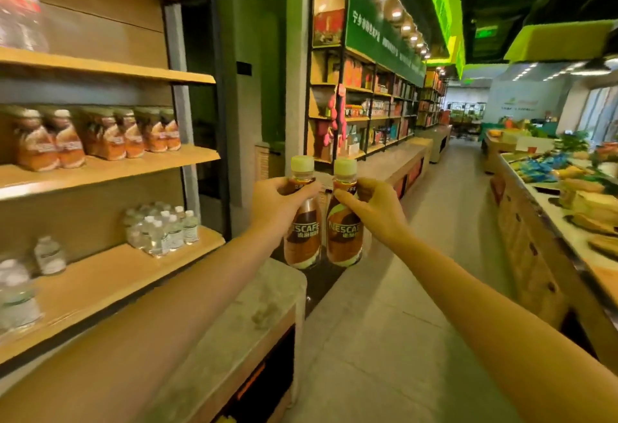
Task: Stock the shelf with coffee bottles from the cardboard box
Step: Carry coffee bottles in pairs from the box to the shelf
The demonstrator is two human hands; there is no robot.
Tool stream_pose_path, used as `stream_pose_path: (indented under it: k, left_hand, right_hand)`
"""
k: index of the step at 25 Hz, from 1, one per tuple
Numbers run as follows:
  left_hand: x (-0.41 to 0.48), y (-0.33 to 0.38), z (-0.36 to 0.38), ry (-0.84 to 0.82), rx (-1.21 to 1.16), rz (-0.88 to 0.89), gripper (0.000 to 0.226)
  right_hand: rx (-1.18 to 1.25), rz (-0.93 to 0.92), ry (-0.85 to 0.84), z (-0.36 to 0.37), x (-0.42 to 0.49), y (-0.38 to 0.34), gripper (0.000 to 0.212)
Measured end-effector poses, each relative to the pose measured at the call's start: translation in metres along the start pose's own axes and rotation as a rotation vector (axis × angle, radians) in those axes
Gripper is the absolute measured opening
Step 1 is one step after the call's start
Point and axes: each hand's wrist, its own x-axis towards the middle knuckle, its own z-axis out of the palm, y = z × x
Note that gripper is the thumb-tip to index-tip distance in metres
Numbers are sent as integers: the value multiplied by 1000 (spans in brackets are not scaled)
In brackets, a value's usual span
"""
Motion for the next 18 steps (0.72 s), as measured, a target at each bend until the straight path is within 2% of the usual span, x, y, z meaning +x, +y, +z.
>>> stream_pose_path:
  k: [4, 10, 14, 18]
  left_hand:
    - [99, -26, -37, 160, 72, 3, 31]
    - [217, -69, -88, 393, 152, -11, 19]
    - [282, -100, -122, 480, 197, 8, 13]
    - [349, -130, -161, 514, 219, 30, 12]
  right_hand:
    - [48, -81, -141, 73, 112, 28, 27]
    - [160, -178, -354, 175, 249, 59, 26]
    - [251, -217, -444, 239, 314, 77, 27]
    - [325, -246, -447, 303, 374, 92, 19]
